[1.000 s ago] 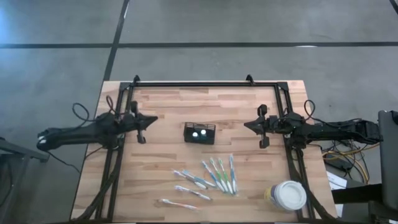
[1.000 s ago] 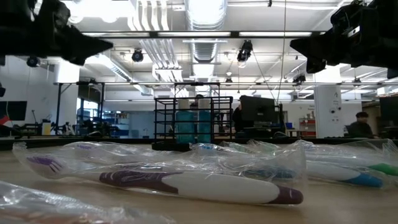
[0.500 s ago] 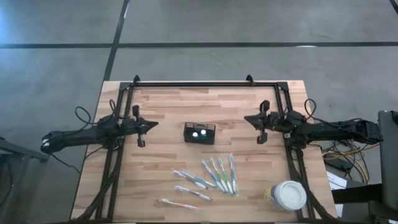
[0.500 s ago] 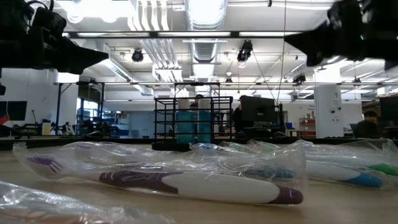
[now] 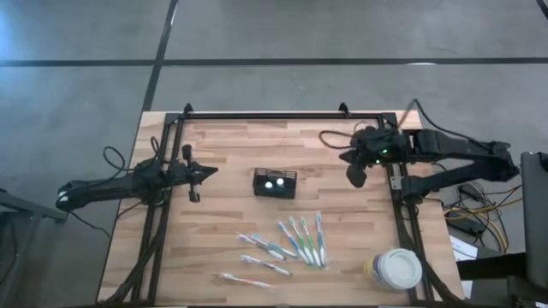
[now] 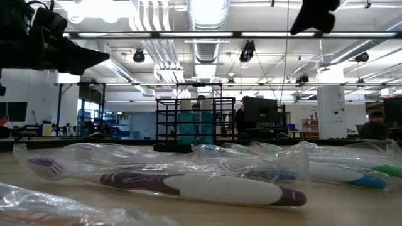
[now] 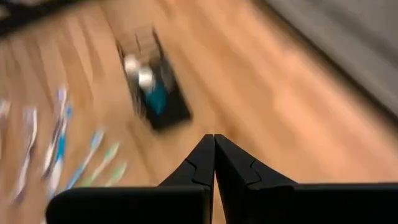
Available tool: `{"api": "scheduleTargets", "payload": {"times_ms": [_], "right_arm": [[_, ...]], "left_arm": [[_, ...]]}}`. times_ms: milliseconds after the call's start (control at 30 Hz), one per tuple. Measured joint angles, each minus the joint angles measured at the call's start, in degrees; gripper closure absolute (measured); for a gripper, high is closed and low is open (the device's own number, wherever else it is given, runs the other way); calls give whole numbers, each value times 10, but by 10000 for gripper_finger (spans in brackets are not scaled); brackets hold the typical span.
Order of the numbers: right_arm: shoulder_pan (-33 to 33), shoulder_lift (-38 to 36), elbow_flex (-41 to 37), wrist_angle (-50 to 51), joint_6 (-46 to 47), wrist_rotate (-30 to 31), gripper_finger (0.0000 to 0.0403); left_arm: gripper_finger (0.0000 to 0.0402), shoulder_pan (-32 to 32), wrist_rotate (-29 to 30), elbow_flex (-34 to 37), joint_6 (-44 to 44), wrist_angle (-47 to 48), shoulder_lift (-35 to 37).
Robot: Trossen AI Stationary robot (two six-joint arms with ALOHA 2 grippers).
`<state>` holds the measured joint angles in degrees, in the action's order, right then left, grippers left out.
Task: Pick & Place toothbrushing station
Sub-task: Put the right blue toothbrush into the wire organizer
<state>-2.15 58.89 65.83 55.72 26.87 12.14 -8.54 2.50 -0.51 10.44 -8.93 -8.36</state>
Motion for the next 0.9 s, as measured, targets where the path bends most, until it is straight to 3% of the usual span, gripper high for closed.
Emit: {"api": "scheduleTargets", "payload": {"times_ms": [167, 400, 767, 900], "right_arm": [[62, 103, 96, 144, 135, -3, 394], [147, 216, 154, 140, 236, -9, 376], [212, 393, 201, 138, 317, -21, 217], [228, 443, 202, 135, 349, -10, 180]], "left_arm": [[391, 0, 0, 0, 0, 1, 0], [390, 0, 0, 0, 4, 18, 0], [390, 0, -1, 0, -3, 20, 0], [390, 0, -13, 0, -15, 20, 0]]}}
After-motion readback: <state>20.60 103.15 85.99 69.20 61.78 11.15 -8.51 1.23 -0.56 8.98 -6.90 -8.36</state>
